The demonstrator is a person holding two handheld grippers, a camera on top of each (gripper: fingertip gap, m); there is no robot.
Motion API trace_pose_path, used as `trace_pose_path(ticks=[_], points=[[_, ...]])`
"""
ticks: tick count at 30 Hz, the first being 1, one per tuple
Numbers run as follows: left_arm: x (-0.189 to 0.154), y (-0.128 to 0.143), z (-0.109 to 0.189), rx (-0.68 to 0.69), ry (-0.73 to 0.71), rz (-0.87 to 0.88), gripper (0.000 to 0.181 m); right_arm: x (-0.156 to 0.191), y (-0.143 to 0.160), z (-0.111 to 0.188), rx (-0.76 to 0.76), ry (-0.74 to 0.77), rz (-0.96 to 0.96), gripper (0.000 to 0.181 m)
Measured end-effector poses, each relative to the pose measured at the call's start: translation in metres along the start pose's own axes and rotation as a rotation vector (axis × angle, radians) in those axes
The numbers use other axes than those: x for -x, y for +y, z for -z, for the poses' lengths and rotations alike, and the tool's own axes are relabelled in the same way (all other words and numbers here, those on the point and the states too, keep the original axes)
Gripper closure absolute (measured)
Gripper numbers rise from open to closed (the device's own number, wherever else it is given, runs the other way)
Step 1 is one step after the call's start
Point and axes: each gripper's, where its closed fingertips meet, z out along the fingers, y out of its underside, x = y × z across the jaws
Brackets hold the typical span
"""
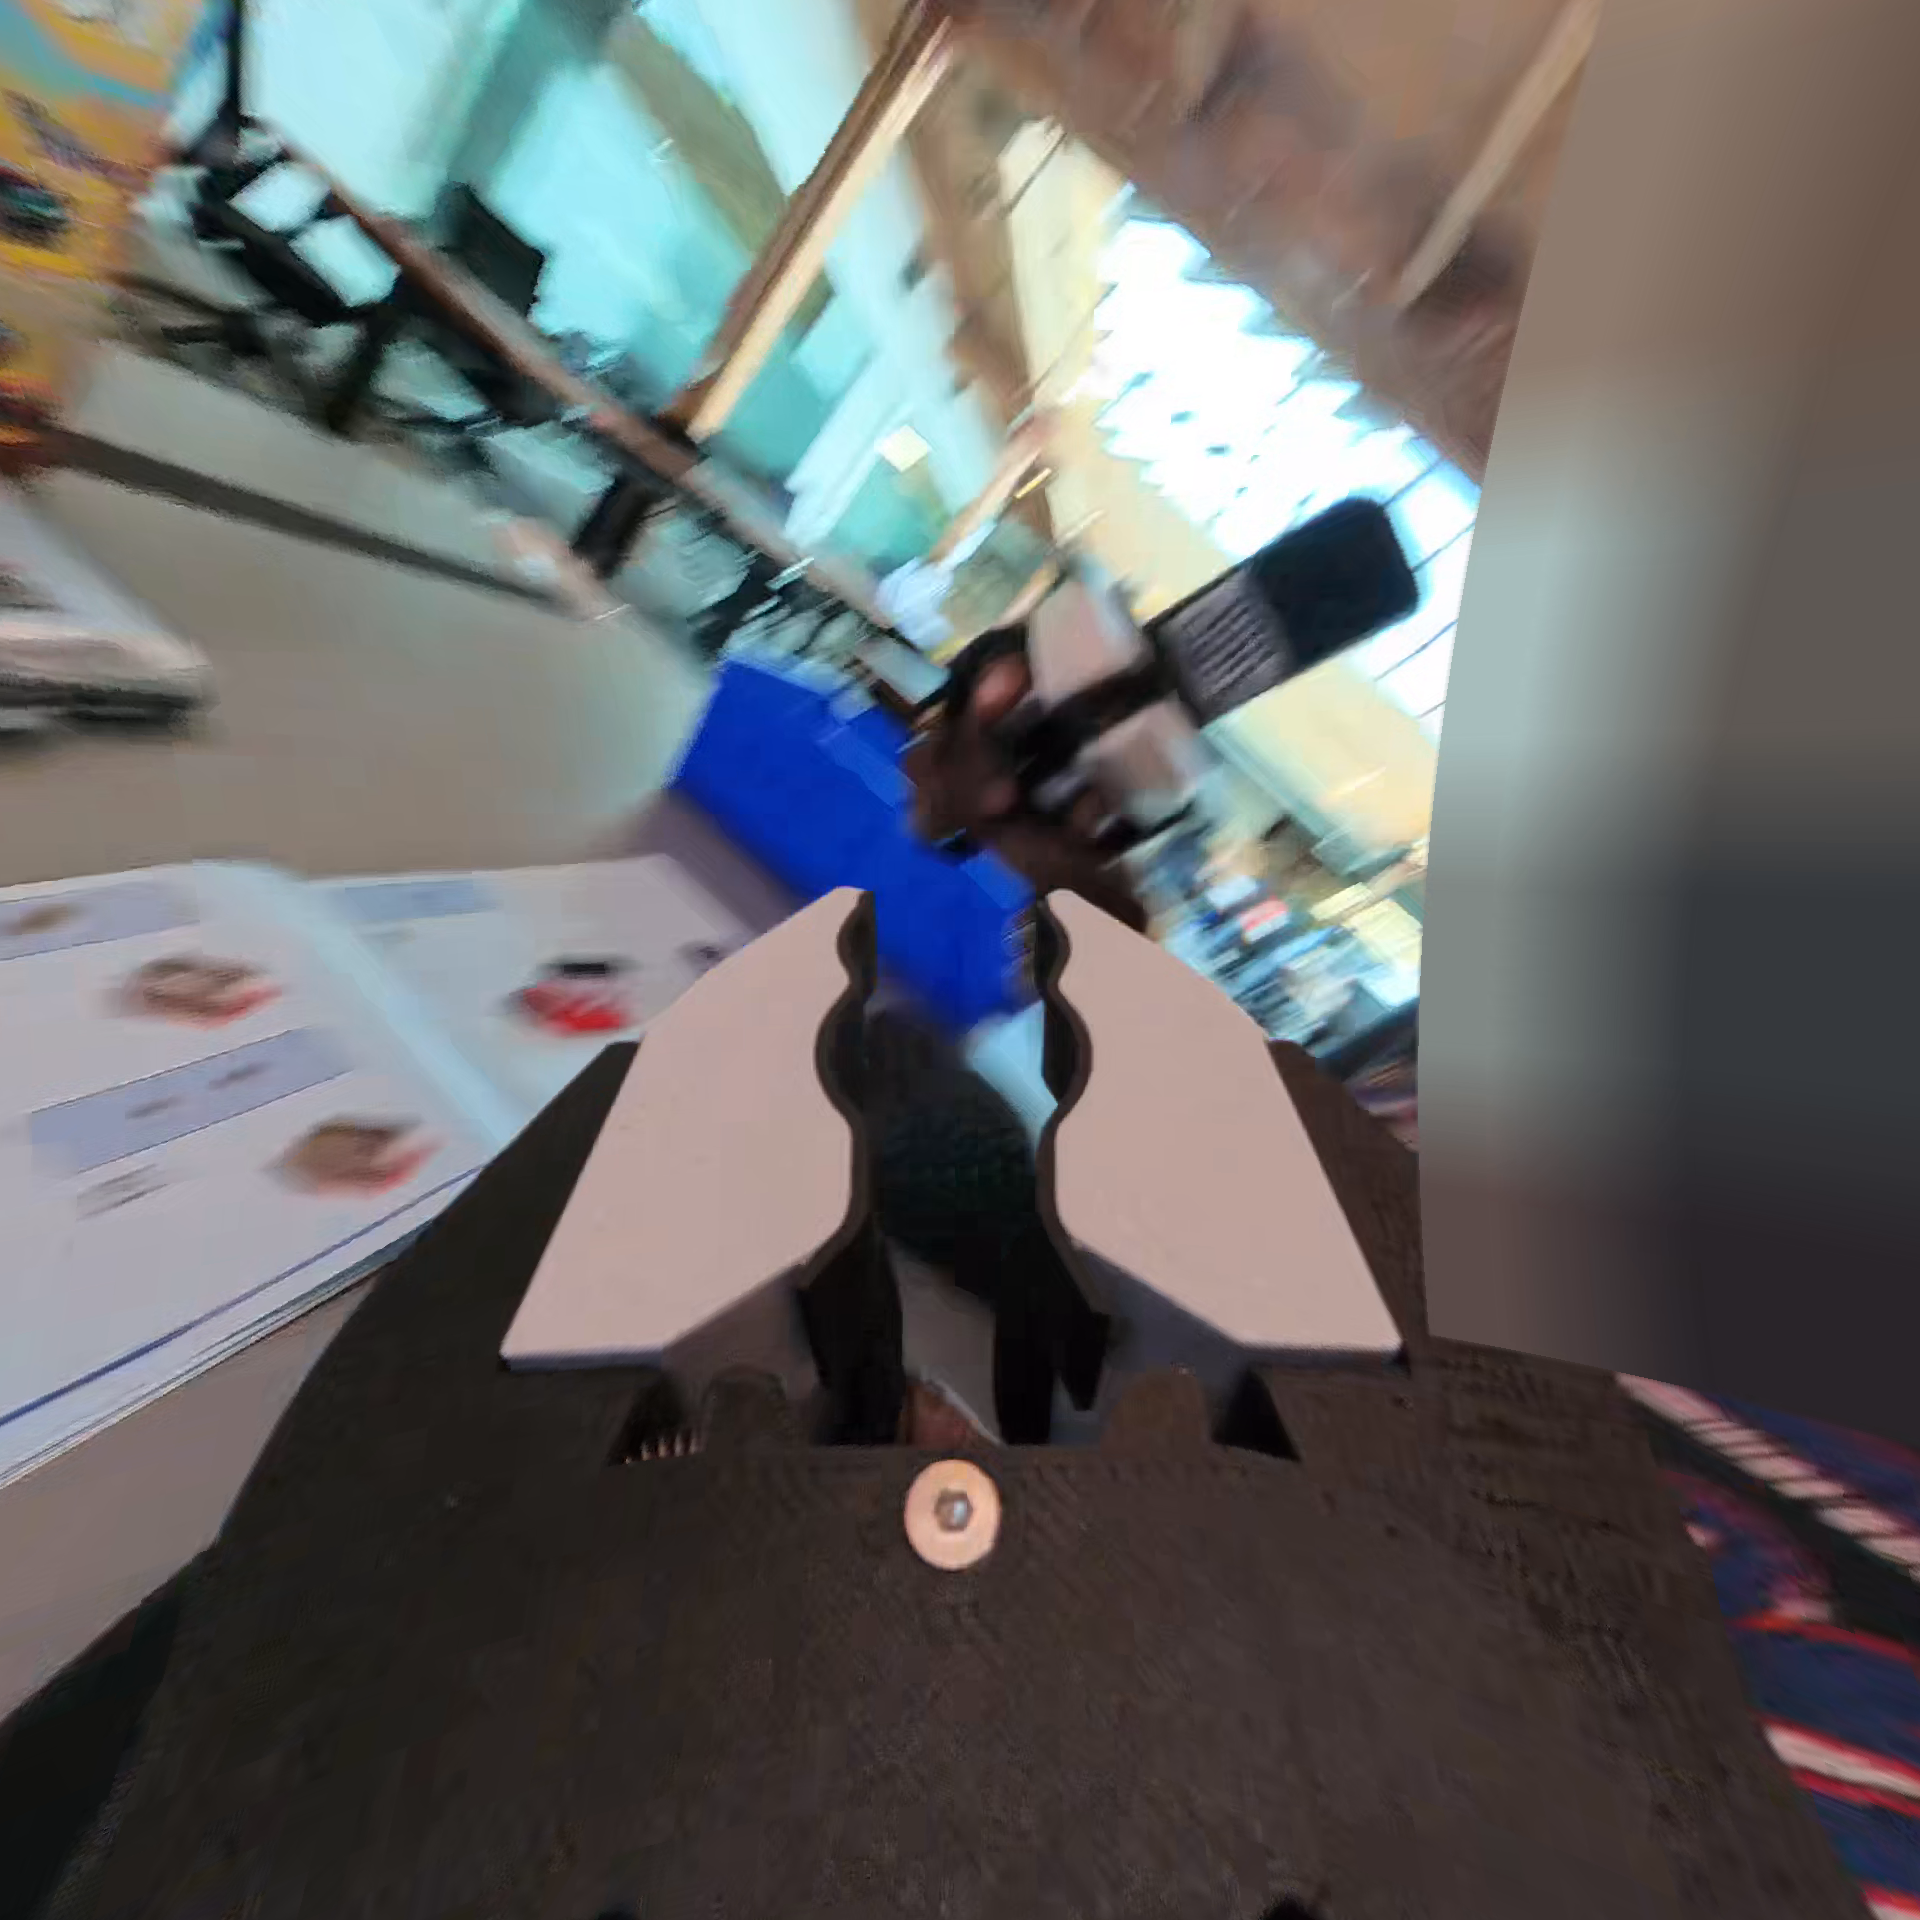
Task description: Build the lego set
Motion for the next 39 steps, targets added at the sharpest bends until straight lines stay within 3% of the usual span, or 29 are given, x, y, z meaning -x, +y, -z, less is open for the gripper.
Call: trace_pose_path(ticks=[3, 6, 9, 13, 16, 20, 27, 39], points=[[0.041, 0.032, 0.013, 0.236, -0.293, -0.249, 0.149, -0.011, 0.038, 0.034, 0.144, 0.126, -0.11, 0.173], [0.063, 0.052, 0.015, 0.422, -0.399, -0.418, 0.149, -0.017, 0.085, 0.073, 0.356, 0.247, -0.247, 0.173], [0.076, 0.061, -0.004, 0.511, -0.387, -0.544, 0.149, -0.012, 0.124, 0.093, 0.533, 0.296, -0.381, 0.173], [0.098, 0.069, -0.048, 0.619, -0.315, -0.657, 0.145, 0.003, 0.151, 0.082, 0.611, 0.208, -0.435, 0.173], [0.119, 0.081, -0.081, 0.776, -0.244, -0.704, 0.141, 0.003, 0.171, 0.075, 0.682, 0.172, -0.457, 0.173], [0.154, 0.097, -0.099, 0.976, -0.198, -0.881, 0.14, 0.002, 0.192, 0.072, 0.811, 0.138, -0.427, 0.173], [0.156, 0.108, -0.108, 0.968, -0.115, -0.842, 0.159, -0.003, 0.202, 0.069, 0.847, 0.116, -0.45, 0.173], [0.156, 0.109, -0.108, 0.941, -0.089, -0.832, 0.16, -0.004, 0.21, 0.064, 0.925, 0.07, -0.404, 0.173]])
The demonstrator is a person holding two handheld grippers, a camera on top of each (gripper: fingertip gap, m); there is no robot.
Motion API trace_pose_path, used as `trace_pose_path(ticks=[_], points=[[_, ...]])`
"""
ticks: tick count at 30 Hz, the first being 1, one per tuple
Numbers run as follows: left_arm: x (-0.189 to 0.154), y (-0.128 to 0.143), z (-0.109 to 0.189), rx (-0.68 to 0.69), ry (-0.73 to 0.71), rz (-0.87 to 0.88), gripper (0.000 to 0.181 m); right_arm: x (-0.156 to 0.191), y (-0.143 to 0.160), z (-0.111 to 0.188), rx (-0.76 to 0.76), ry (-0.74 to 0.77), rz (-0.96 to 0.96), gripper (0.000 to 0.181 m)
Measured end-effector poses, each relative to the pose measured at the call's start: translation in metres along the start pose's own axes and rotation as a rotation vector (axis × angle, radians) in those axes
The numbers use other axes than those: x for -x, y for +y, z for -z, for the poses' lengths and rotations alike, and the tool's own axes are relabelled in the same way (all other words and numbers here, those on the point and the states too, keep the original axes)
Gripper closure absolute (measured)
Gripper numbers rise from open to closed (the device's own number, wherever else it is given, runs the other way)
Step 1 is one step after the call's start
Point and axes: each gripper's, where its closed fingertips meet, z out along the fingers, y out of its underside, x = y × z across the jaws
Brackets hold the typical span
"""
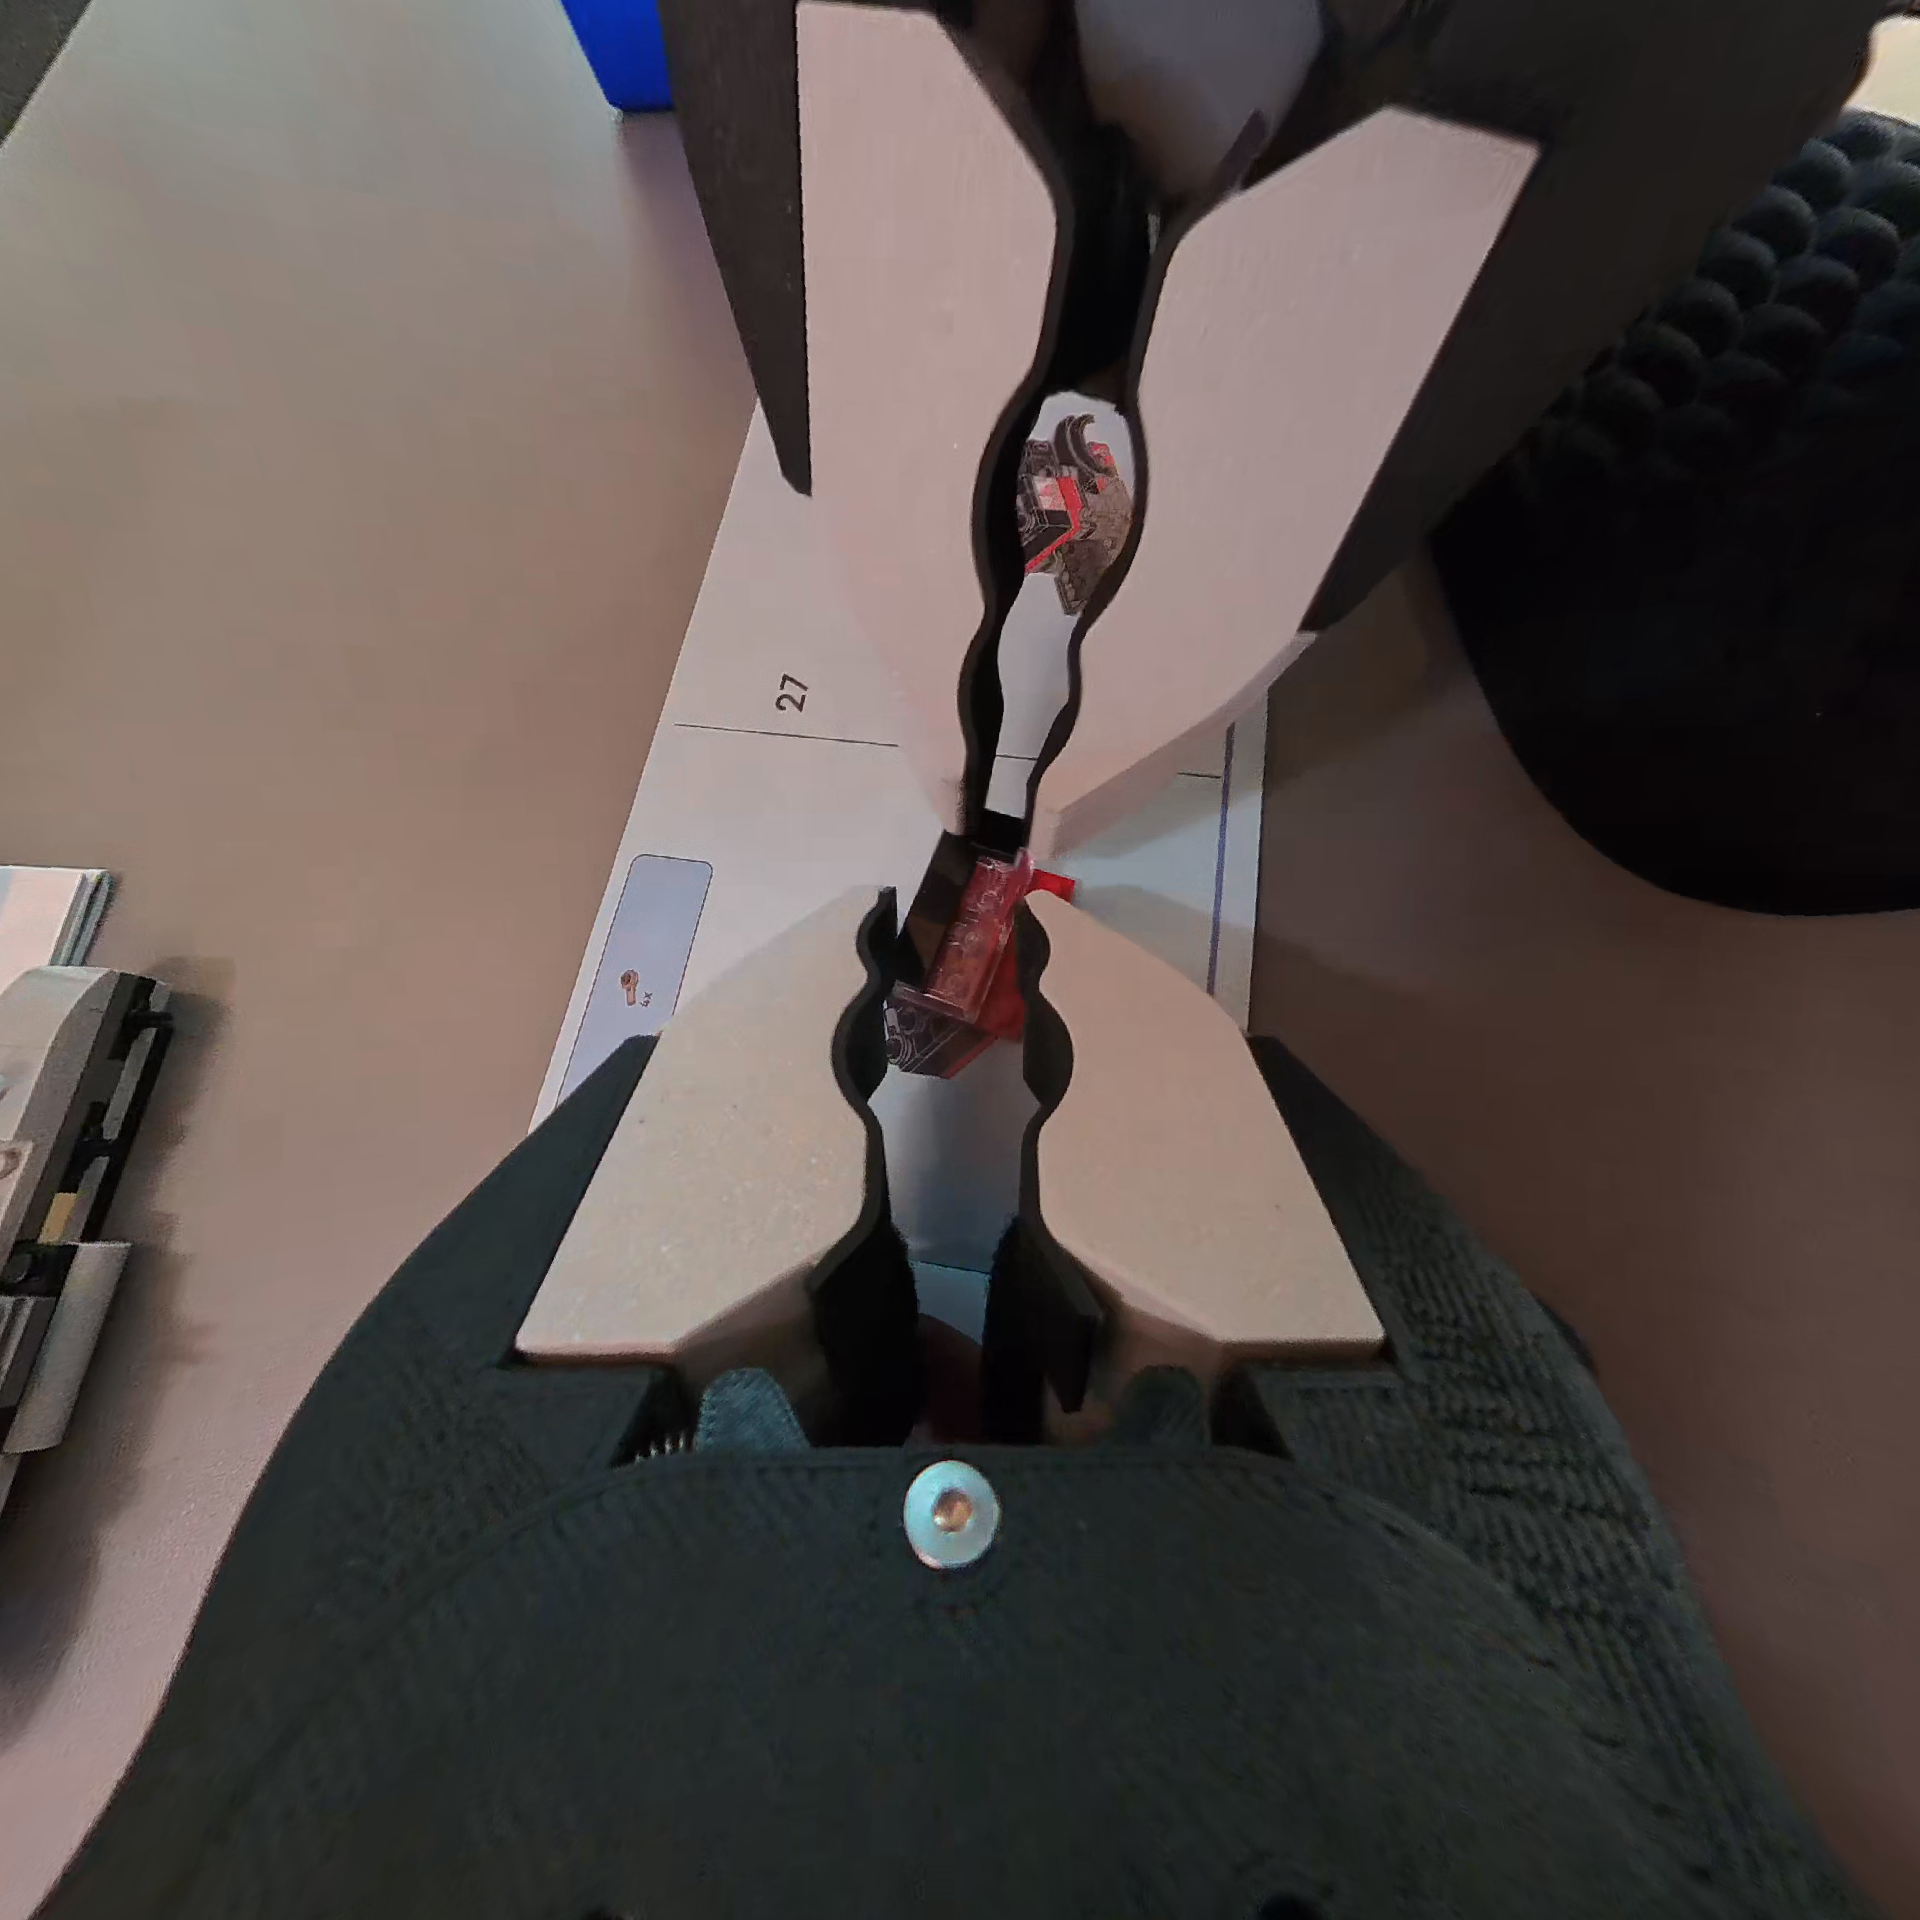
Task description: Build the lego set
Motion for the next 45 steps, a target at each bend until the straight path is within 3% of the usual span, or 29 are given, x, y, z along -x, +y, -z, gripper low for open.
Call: trace_pose_path(ticks=[34, 41, 45], points=[[-0.001, 0.001, 0.001, -0.006, 0.014, -0.002, 0.161, 0.003, 0.0, 0.0, 0.059, 0.03, 0.01, 0.169], [-0.001, 0.001, 0.001, -0.008, 0.017, -0.001, 0.161, 0.007, -0.009, 0.008, -0.101, -0.025, -0.027, 0.181], [-0.001, 0.001, 0.001, -0.009, 0.02, 0.001, 0.161, 0.008, -0.007, 0.003, -0.062, -0.044, -0.029, 0.181]])
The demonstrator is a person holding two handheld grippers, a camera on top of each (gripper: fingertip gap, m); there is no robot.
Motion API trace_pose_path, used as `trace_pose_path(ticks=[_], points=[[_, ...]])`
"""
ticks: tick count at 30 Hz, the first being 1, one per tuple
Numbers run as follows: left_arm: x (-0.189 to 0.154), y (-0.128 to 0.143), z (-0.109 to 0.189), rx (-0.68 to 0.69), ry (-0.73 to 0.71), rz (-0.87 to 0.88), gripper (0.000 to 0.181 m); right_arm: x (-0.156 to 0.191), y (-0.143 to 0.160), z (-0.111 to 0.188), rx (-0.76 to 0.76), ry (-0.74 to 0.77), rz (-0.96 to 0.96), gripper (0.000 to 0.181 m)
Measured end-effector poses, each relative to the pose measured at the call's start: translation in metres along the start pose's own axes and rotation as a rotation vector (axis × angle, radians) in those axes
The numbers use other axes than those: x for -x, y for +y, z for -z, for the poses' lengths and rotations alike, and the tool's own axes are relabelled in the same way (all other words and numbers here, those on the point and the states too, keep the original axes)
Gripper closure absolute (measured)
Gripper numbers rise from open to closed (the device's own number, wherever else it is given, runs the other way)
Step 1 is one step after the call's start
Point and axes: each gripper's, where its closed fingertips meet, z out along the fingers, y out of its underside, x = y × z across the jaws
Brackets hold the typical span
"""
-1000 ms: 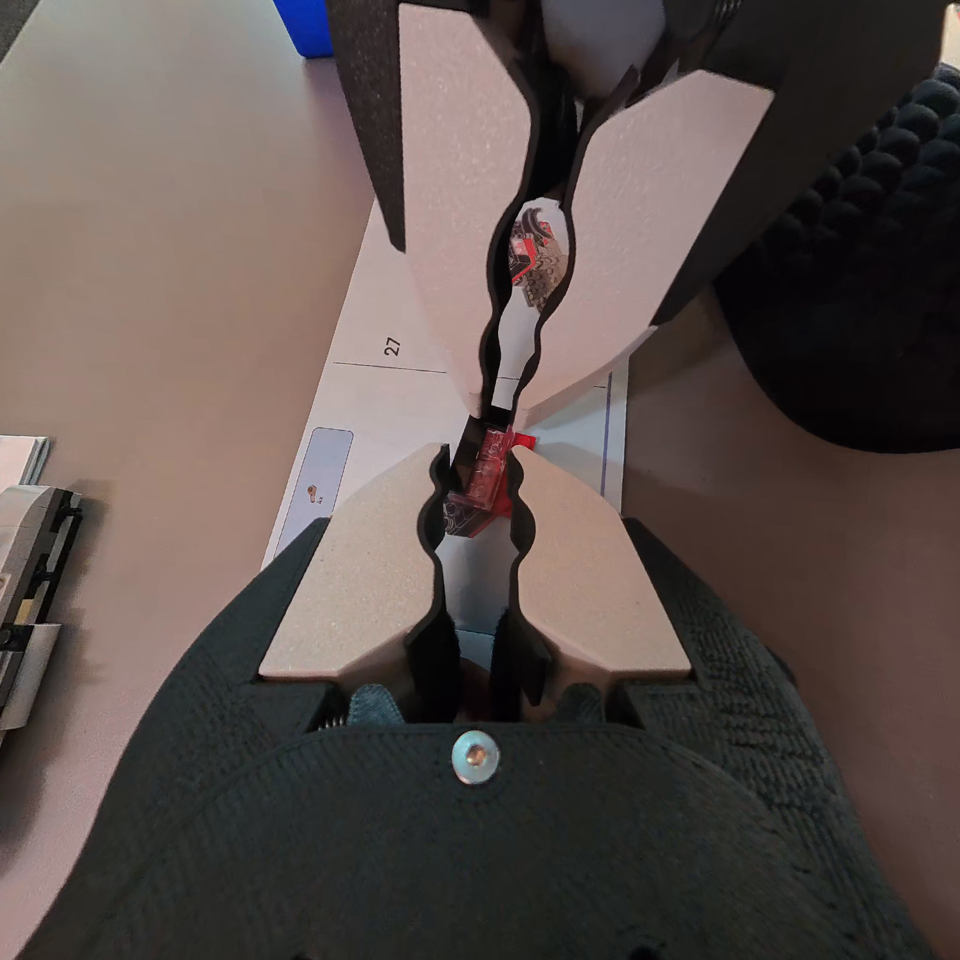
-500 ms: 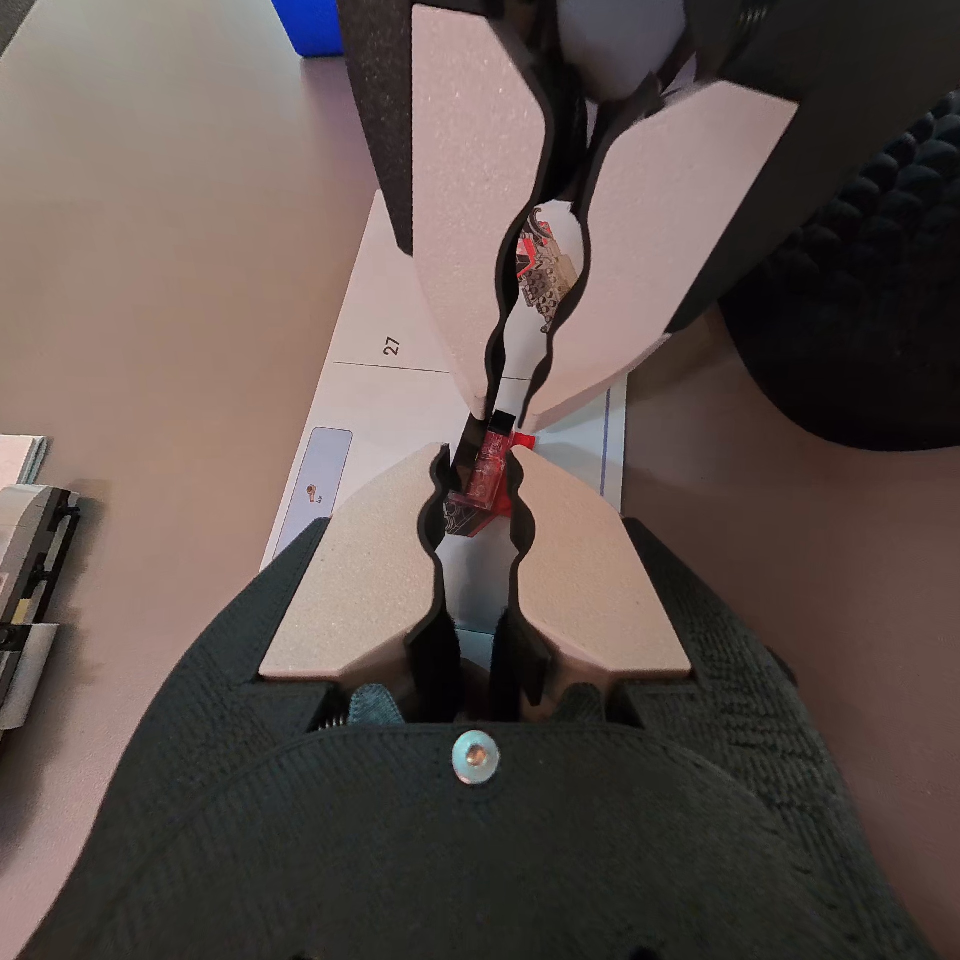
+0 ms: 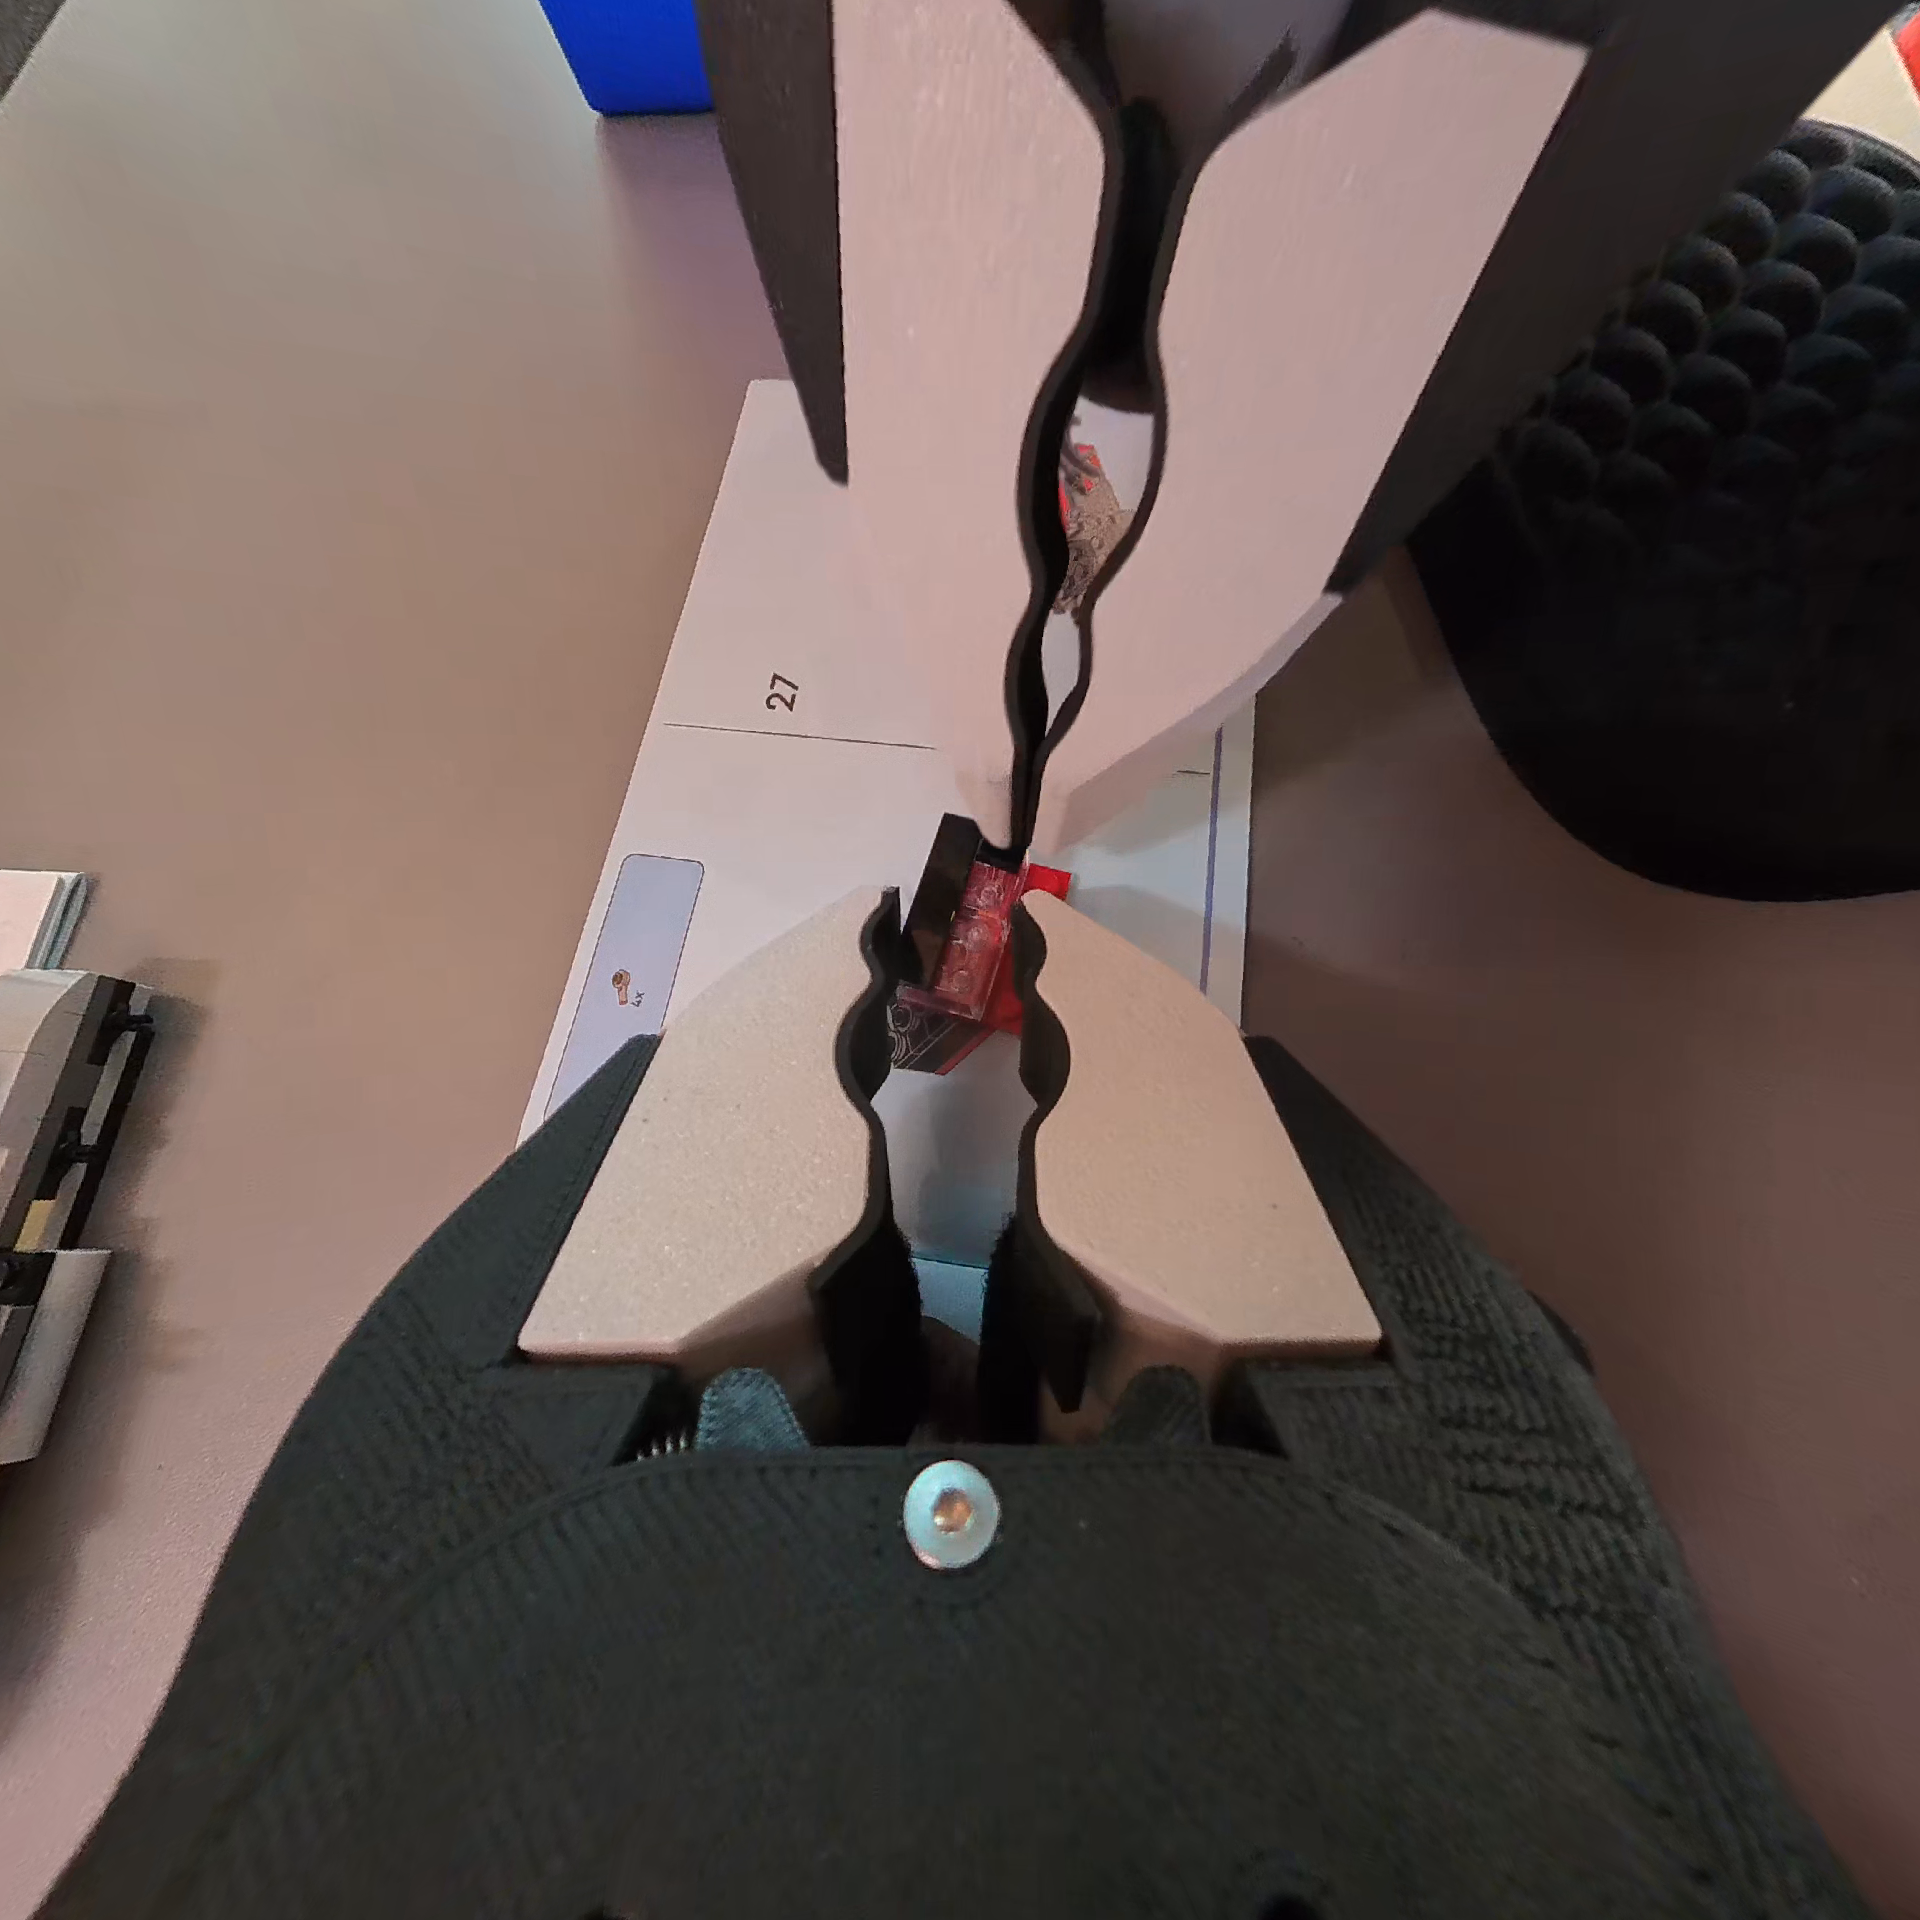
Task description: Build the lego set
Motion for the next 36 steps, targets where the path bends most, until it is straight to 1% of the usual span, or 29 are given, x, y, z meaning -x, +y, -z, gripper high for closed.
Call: trace_pose_path(ticks=[6, 19, 20, 23, 25, 26, 27, 29, 31, 34, 36], points=[[0.0, 0.0, 0.0, -0.001, 0.002, 0.0, 0.161, -0.001, 0.002, -0.004, 0.043, -0.022, 0.002, 0.181], [-0.001, 0.0, 0.0, -0.003, 0.013, 0.008, 0.163, -0.002, 0.003, -0.01, 0.047, -0.056, 0.032, 0.18], [-0.001, 0.0, 0.0, -0.003, 0.014, 0.008, 0.163, -0.001, 0.002, -0.009, 0.03, -0.06, 0.03, 0.181], [-0.001, 0.0, 0.0, -0.003, 0.012, 0.006, 0.163, -0.001, 0.001, -0.009, -0.002, -0.031, 0.133, 0.181], [-0.001, 0.0, 0.0, -0.003, 0.013, 0.008, 0.163, 0.002, -0.006, 0.001, -0.105, -0.08, 0.044, 0.181], [-0.001, 0.0, 0.0, -0.003, 0.014, 0.009, 0.163, 0.0, -0.006, 0.008, -0.127, -0.091, -0.002, 0.181], [-0.001, 0.0, 0.0, -0.003, 0.014, 0.009, 0.163, -0.005, 0.0, 0.012, -0.112, -0.065, -0.02, 0.181], [-0.001, 0.0, 0.0, -0.003, 0.013, 0.008, 0.163, -0.008, 0.01, 0.012, -0.056, -0.02, 0.003, 0.181], [-0.001, 0.0, 0.0, -0.003, 0.014, 0.009, 0.163, -0.004, 0.005, 0.01, -0.067, -0.021, 0.016, 0.181], [-0.001, 0.0, 0.0, -0.003, 0.011, 0.006, 0.163, -0.004, 0.003, 0.004, -0.033, -0.006, 0.048, 0.181], [-0.001, 0.0, 0.0, -0.003, 0.011, 0.005, 0.163, -0.001, 0.002, 0.0, -0.02, -0.024, 0.057, 0.181]])
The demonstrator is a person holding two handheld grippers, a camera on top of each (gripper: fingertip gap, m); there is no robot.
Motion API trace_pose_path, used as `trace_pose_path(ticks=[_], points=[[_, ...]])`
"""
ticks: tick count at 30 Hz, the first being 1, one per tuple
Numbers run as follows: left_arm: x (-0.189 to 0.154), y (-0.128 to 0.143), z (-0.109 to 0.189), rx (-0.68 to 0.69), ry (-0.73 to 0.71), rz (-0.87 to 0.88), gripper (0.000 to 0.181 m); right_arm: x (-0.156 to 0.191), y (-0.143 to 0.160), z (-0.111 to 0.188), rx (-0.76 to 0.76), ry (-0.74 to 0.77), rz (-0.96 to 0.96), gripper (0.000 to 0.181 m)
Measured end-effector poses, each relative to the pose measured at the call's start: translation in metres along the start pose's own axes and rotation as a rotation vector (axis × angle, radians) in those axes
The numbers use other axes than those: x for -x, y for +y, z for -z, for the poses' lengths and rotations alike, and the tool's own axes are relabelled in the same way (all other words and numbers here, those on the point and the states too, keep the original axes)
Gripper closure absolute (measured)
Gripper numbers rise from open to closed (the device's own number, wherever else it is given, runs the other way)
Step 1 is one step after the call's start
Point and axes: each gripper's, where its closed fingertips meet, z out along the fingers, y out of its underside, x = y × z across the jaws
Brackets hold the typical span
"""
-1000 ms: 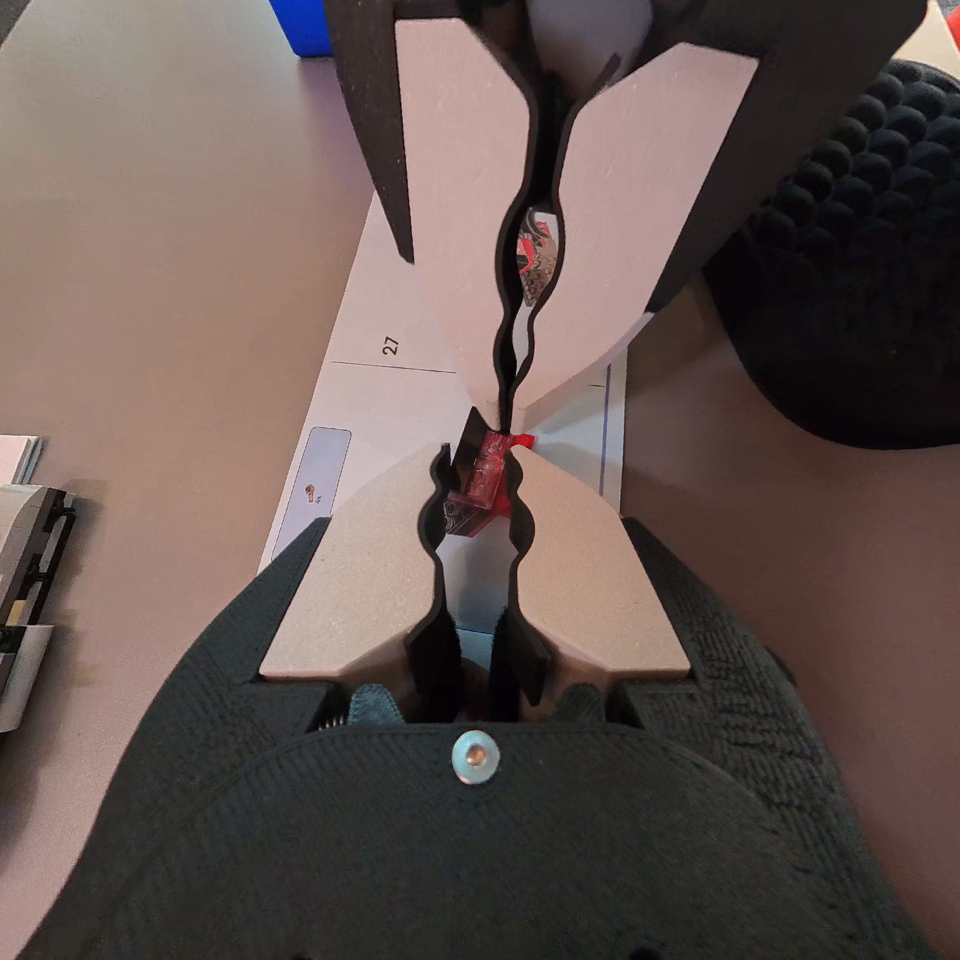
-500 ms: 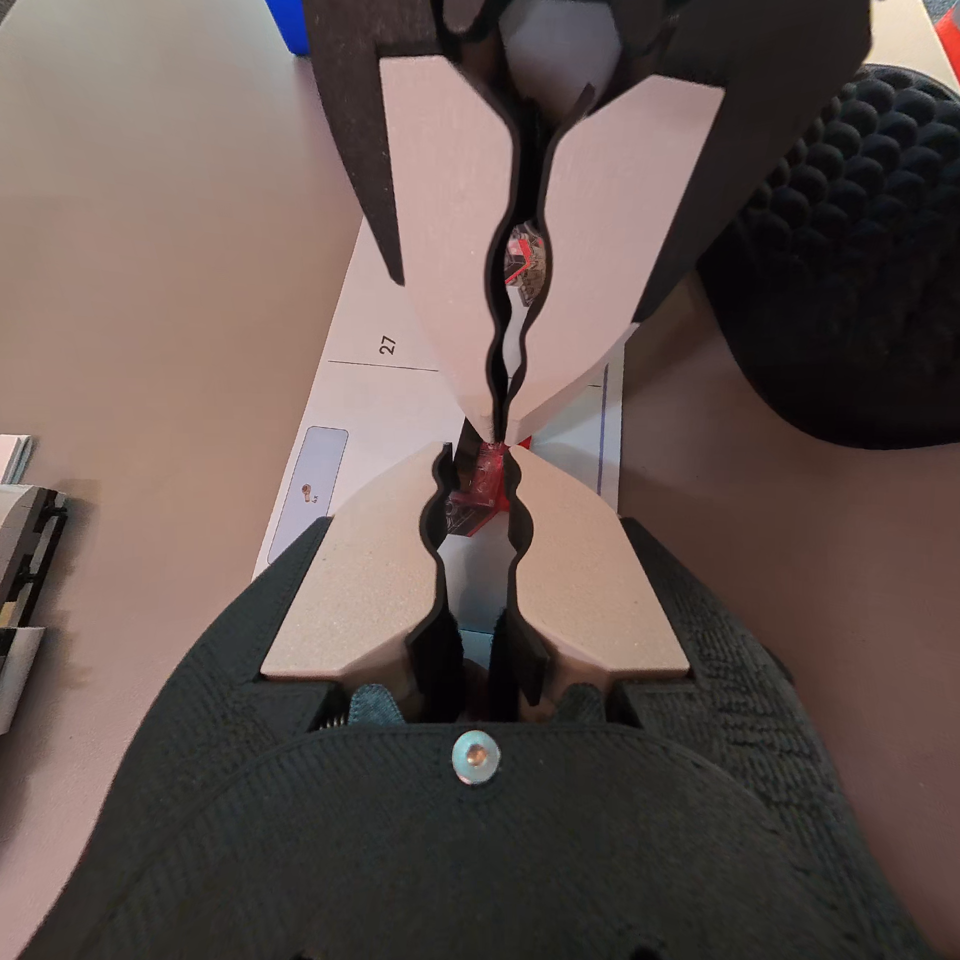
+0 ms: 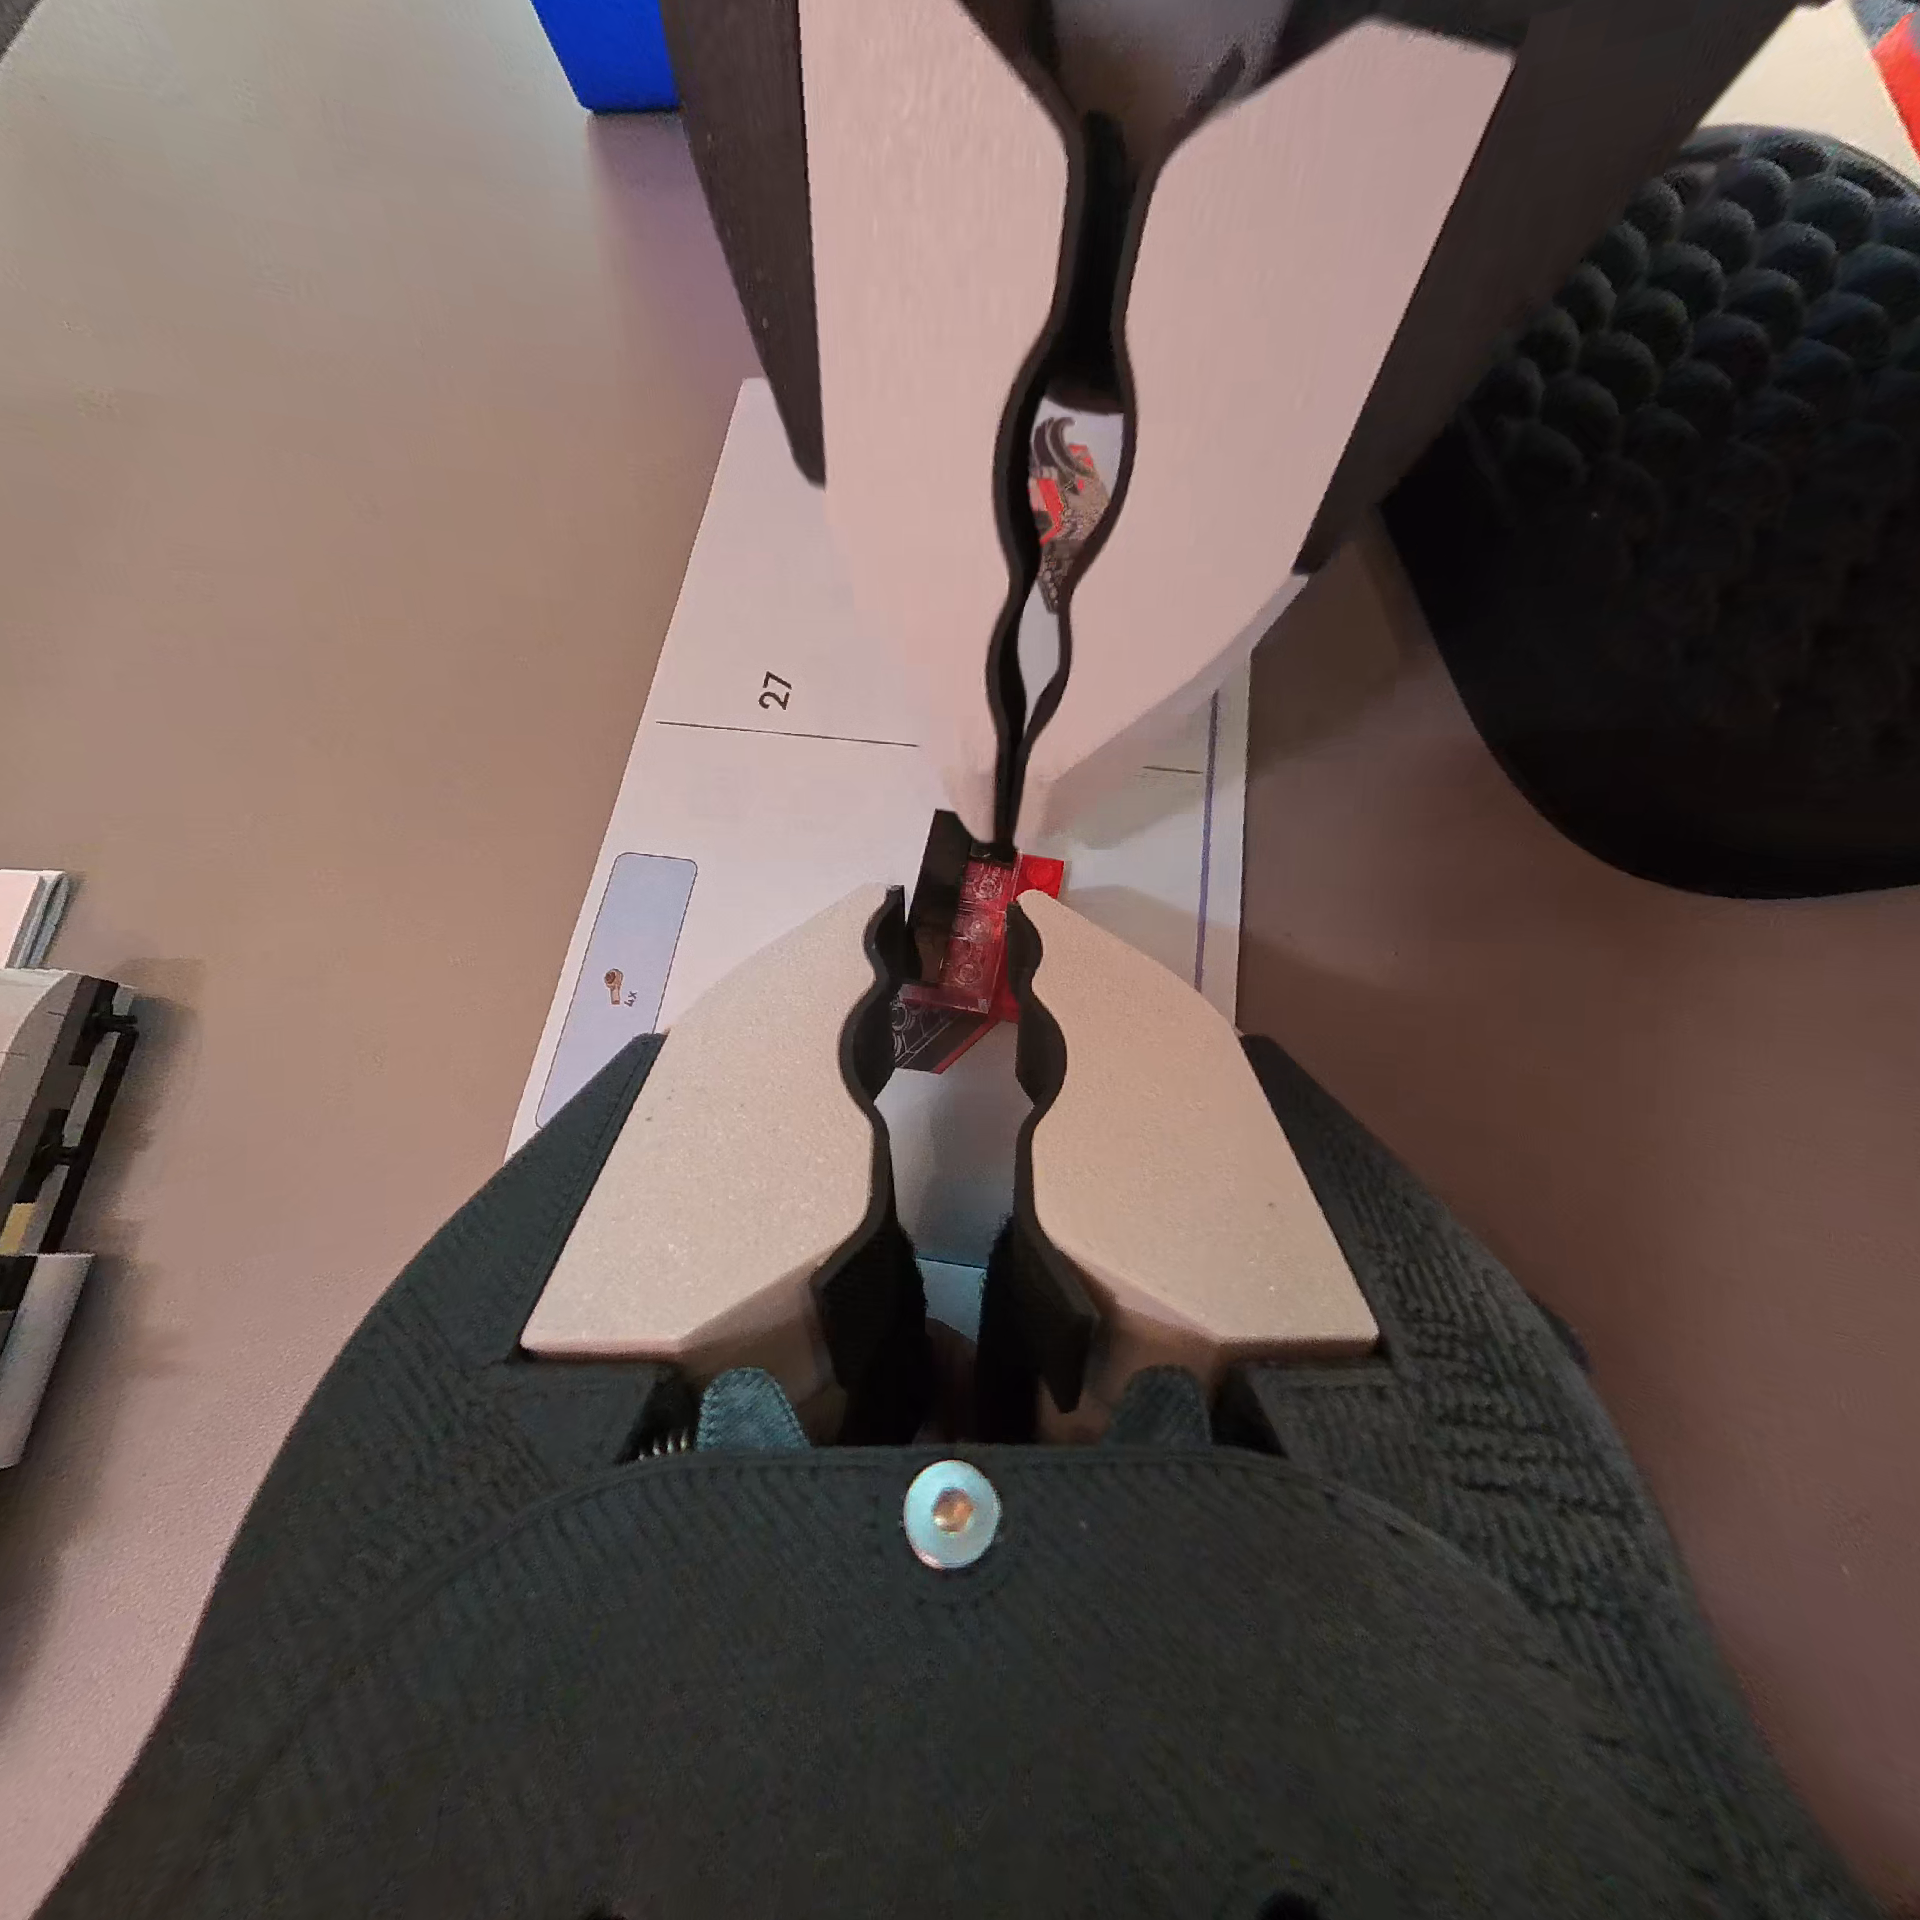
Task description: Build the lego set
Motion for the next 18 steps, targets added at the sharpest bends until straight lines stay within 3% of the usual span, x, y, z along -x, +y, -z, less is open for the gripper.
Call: trace_pose_path(ticks=[18], points=[[-0.0009, 0.0003, 0.0, 0.001, 0.013, 0.01, 0.163, -0.0001, 0.0023, -0.005, 0.072, -0.024, -0.011, 0.181]])
